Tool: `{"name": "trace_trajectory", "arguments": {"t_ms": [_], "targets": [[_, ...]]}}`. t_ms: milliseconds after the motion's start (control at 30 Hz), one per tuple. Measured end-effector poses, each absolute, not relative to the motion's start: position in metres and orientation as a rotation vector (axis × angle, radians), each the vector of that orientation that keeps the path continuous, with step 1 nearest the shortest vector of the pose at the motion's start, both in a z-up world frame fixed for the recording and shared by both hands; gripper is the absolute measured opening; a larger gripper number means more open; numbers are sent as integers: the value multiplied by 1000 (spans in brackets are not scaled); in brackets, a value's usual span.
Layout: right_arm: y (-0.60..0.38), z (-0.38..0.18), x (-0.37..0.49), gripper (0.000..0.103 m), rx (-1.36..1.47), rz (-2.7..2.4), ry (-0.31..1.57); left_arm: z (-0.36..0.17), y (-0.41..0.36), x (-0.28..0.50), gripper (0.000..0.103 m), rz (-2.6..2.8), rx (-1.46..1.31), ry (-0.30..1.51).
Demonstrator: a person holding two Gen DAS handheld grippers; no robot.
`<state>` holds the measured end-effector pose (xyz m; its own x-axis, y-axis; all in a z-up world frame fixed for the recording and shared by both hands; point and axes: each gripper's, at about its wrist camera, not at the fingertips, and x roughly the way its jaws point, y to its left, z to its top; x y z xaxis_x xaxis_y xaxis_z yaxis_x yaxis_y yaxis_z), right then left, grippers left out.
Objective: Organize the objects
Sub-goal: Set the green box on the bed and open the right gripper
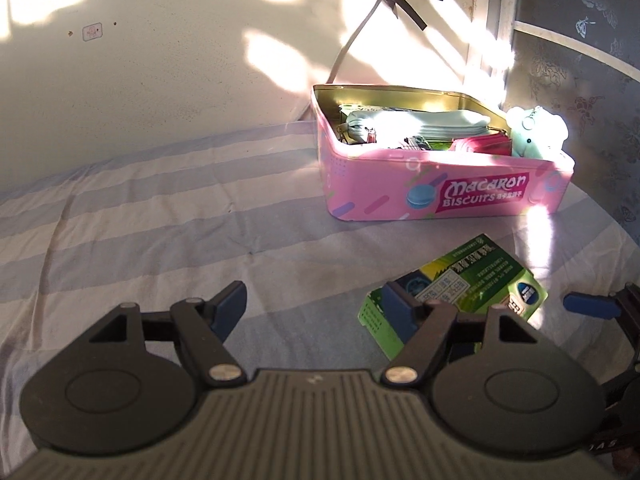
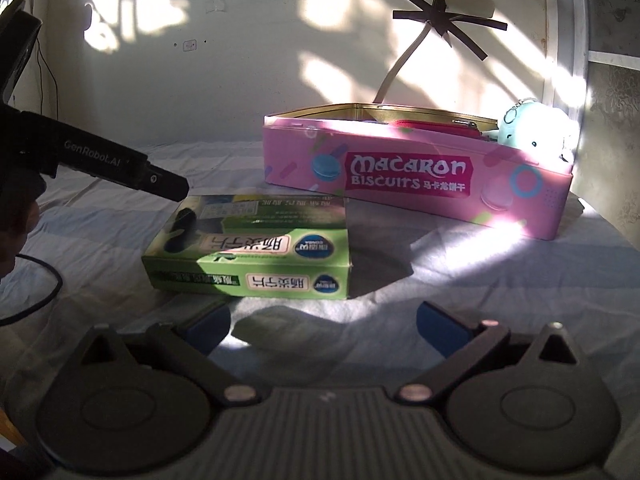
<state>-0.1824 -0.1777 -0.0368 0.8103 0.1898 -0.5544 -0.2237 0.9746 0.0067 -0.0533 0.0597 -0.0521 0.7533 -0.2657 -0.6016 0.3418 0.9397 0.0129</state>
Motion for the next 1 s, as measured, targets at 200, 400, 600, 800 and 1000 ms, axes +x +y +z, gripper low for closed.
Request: {"name": "trace_trajectory", "arguments": {"t_ms": [200,400,600,800,1000], "targets": [[-180,-38,-173,103,-103,260,610,-56,52,-71,81,-275,189,586],[-172,-37,-168,103,-142,309,610,-57,45,-72,81,-283,199,593],[-166,-36,-173,99,-131,390,612,-59,41,-72,82,-280,199,593],[-153,-37,-189,96,-143,496,599,-60,42,-71,83,-281,196,593],[-156,-36,-189,96,-148,449,598,-58,50,-72,83,-296,175,607]]}}
